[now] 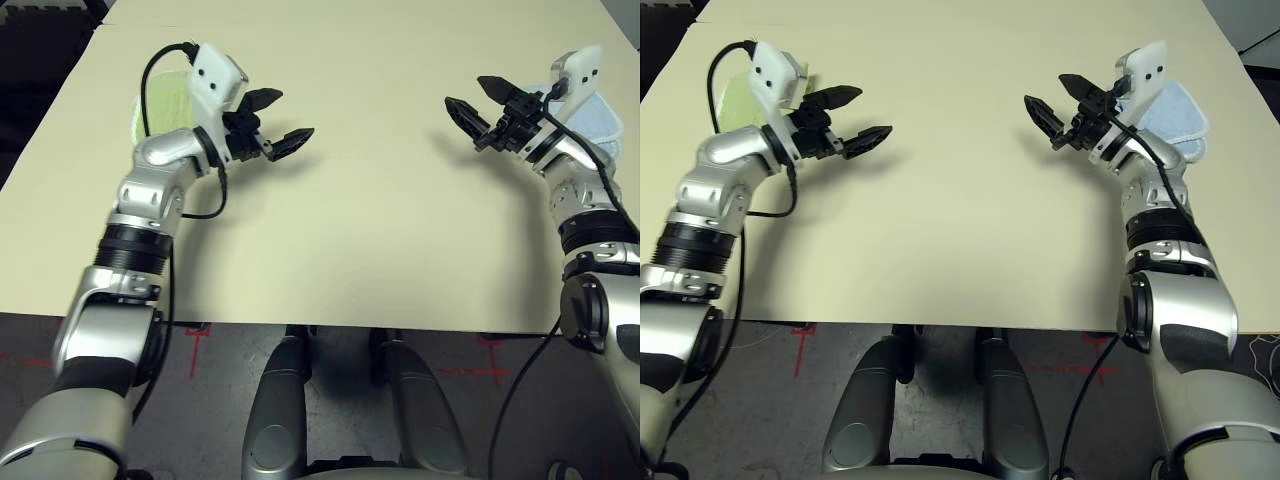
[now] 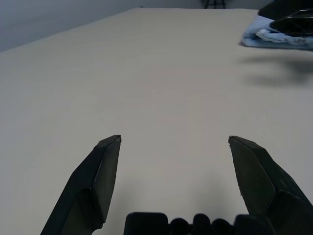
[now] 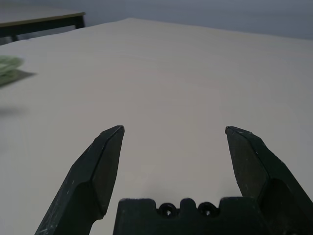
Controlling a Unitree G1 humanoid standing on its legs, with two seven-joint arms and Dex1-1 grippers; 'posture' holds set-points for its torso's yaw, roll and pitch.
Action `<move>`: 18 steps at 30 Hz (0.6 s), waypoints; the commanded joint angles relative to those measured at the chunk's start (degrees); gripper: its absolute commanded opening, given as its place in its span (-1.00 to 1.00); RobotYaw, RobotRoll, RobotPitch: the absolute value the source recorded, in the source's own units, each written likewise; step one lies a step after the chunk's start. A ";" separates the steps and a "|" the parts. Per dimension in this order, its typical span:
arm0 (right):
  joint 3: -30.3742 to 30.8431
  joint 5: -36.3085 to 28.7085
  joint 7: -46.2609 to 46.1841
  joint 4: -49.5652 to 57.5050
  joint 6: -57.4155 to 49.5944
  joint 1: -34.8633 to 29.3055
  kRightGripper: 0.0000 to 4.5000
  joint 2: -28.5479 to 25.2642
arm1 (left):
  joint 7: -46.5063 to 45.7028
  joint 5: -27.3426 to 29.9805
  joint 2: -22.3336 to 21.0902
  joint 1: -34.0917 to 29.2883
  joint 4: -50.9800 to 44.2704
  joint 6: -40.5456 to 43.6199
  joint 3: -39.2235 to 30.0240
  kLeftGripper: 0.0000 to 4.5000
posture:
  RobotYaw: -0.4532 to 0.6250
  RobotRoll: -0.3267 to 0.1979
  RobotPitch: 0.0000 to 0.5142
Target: Fold the towel and set it aside.
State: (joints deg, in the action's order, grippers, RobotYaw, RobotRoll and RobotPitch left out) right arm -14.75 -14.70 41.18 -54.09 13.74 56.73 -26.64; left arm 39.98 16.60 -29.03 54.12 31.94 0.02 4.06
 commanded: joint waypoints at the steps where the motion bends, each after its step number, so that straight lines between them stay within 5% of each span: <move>1: -0.30 3.08 -11.16 1.95 1.88 -2.55 1.00 1.07 | -10.07 -3.43 3.07 1.46 4.74 -1.74 -3.70 0.99 | -0.07 0.25 0.02; 10: -0.32 7.24 -31.31 -0.17 0.81 -2.68 1.00 2.76 | -35.58 -7.89 10.52 0.92 10.92 -5.28 -12.29 0.99 | -0.07 0.25 0.02; 18: -0.43 6.06 -31.42 -3.37 3.47 -1.89 1.00 5.20 | -48.01 -12.55 13.86 1.72 19.46 -13.12 -13.68 0.99 | -0.11 0.25 0.02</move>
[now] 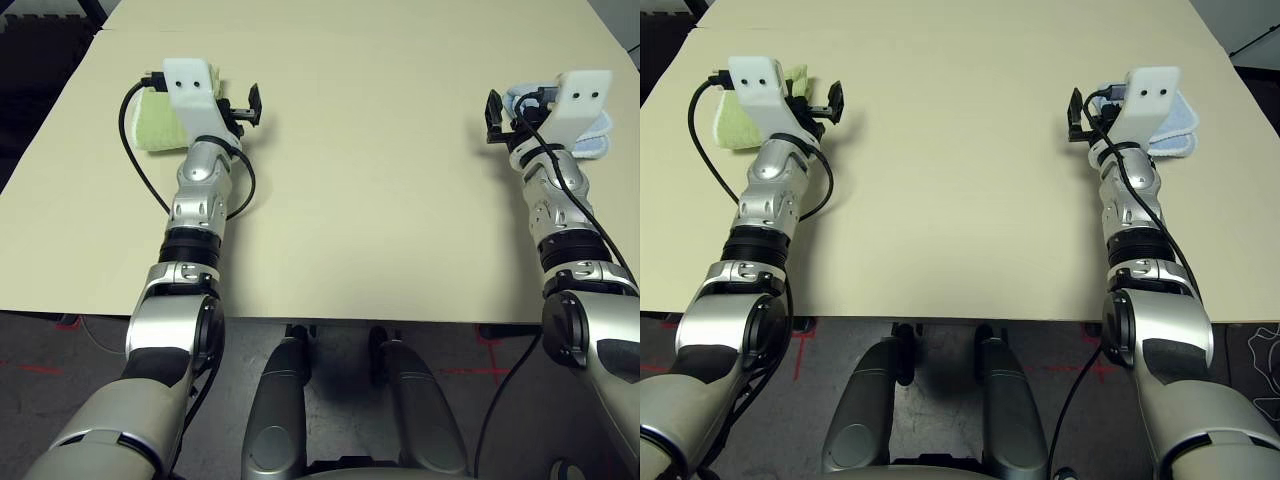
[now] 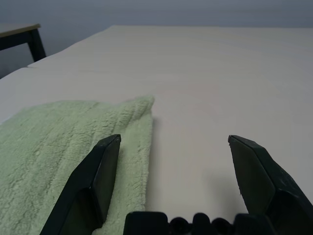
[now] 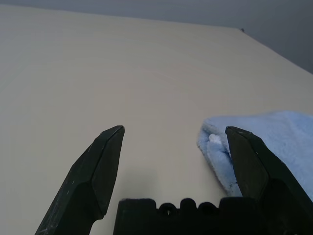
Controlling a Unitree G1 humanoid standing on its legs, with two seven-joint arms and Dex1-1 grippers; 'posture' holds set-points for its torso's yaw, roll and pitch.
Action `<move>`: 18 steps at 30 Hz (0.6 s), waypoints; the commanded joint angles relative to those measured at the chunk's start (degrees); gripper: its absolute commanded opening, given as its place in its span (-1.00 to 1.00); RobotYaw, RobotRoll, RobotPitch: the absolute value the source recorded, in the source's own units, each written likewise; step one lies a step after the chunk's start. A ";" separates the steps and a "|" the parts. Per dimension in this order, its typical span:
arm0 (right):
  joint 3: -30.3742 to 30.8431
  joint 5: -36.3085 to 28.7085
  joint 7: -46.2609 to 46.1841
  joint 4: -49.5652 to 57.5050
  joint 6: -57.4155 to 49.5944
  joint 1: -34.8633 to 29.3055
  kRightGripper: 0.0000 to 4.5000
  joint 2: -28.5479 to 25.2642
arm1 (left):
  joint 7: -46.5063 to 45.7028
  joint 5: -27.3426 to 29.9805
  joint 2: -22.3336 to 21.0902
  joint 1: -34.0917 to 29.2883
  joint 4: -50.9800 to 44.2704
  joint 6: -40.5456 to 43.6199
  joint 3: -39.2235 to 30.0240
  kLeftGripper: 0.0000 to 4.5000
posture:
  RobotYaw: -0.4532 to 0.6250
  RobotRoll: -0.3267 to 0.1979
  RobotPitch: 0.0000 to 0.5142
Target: Fold the towel and set it aside.
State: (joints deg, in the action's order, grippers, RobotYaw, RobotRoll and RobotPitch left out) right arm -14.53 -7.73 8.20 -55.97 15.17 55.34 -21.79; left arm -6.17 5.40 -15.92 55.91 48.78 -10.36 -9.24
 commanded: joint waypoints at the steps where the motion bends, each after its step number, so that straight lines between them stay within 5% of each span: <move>1: -0.51 -1.03 2.95 -1.70 3.22 -0.74 1.00 0.47 | -1.68 -1.75 0.70 -0.13 3.15 -3.34 -0.05 0.99 | -0.12 0.25 0.02; 18: -2.12 -4.55 12.34 -1.20 6.31 -3.18 1.00 -1.00 | 15.12 -0.79 -3.67 -4.45 -1.84 -8.61 0.77 0.99 | -0.12 0.25 0.04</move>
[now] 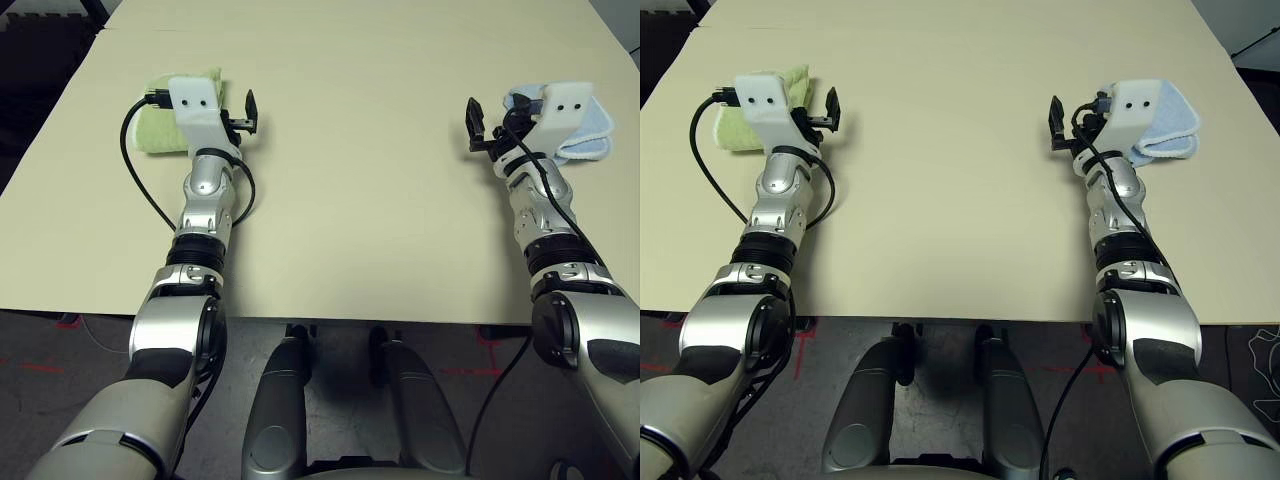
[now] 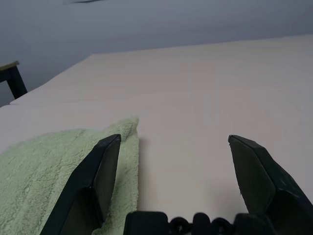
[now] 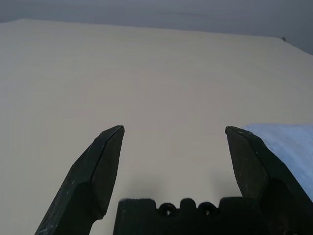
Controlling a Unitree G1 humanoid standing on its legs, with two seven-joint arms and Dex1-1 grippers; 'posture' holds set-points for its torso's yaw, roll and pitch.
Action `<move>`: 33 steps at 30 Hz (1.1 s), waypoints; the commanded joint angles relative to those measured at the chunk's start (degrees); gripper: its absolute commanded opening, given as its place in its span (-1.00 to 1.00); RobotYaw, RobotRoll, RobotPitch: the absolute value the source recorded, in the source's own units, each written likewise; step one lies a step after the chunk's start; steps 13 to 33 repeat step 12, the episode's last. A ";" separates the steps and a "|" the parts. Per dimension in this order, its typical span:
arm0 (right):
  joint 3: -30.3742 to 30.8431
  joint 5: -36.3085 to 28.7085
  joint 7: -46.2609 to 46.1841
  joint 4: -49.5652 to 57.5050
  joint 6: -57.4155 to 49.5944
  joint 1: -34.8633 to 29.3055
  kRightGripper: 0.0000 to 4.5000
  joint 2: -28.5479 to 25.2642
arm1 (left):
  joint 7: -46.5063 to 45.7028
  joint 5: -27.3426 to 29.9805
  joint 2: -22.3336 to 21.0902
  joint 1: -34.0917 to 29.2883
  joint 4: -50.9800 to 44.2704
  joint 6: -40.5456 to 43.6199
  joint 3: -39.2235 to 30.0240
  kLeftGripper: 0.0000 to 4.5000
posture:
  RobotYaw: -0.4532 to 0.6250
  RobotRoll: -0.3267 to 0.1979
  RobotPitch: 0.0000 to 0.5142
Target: Fold the towel and set it aside.
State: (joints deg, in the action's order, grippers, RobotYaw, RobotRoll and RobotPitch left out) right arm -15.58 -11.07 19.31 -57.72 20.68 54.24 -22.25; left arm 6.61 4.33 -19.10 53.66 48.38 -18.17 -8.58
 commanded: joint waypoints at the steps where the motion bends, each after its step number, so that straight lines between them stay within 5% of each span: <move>1: -1.26 -1.47 1.55 0.85 0.82 -2.33 1.00 -0.55 | 2.57 0.96 -0.33 -2.60 -1.97 -0.50 -0.49 0.99 | -0.12 0.25 0.04; 33: -2.93 -3.00 1.28 2.80 0.56 -3.97 1.00 -0.92 | 2.74 1.93 -0.53 -4.39 -3.97 -0.53 -3.06 0.99 | -0.13 0.25 0.03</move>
